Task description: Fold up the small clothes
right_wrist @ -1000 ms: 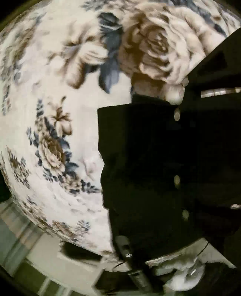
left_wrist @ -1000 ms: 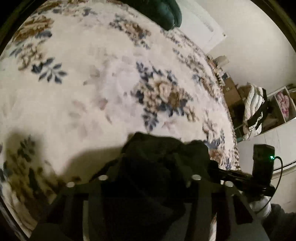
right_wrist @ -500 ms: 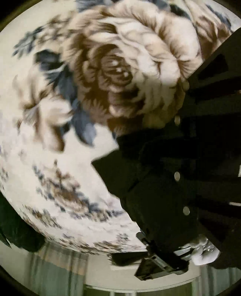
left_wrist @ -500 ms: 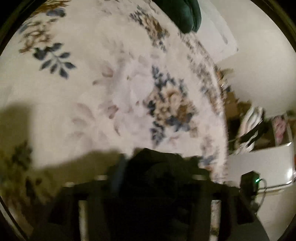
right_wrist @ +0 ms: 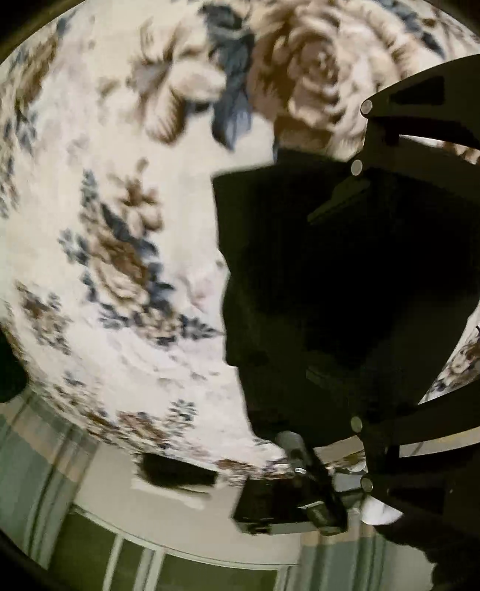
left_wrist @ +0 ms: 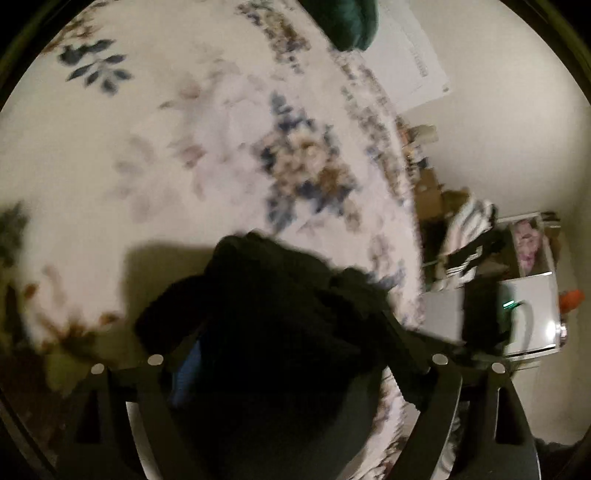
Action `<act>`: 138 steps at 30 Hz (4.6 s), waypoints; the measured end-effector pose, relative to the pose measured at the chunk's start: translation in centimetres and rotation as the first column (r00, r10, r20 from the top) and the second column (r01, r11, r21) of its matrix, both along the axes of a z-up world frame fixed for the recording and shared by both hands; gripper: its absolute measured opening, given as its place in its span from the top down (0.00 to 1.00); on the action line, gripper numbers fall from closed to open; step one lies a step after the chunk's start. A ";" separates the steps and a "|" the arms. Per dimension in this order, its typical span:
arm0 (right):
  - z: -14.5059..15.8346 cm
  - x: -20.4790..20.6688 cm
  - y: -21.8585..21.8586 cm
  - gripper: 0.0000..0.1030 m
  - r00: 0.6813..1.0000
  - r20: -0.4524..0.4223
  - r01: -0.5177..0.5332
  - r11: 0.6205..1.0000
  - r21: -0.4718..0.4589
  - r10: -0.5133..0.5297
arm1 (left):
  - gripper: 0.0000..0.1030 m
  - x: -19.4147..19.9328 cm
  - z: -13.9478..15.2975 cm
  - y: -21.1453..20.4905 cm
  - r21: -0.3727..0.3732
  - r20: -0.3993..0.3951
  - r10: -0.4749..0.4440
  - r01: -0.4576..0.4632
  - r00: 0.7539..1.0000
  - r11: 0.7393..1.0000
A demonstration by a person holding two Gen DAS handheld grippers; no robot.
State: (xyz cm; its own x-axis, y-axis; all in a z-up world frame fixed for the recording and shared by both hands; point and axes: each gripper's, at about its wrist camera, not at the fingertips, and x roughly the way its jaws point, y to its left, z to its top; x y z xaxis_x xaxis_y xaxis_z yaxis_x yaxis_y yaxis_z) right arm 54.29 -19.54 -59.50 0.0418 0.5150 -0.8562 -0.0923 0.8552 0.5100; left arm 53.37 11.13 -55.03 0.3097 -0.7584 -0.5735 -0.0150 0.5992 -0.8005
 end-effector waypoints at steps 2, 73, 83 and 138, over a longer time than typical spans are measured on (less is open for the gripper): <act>-0.2 -0.1 -0.1 0.43 1.000 -0.010 0.006 0.998 0.067 -0.005 | 0.33 0.0 1.7 -0.8 -0.129 0.097 -0.044 0.057 0.994 0.990; -3.1 5.6 -3.2 0.77 0.969 -0.040 0.239 0.967 -0.091 -0.243 | 0.36 5.3 -2.5 -0.5 0.110 -0.149 -0.061 0.078 0.987 0.991; 5.4 -2.0 -4.9 0.53 0.951 0.170 0.278 0.955 -0.104 -0.259 | 0.30 -1.0 7.0 0.3 0.254 0.062 0.051 -0.065 0.997 0.965; -10.0 -8.7 -6.3 0.00 0.954 -0.228 0.270 0.880 0.391 -0.192 | 0.00 -5.4 -6.3 0.2 -0.037 -0.106 0.059 -0.063 0.993 0.997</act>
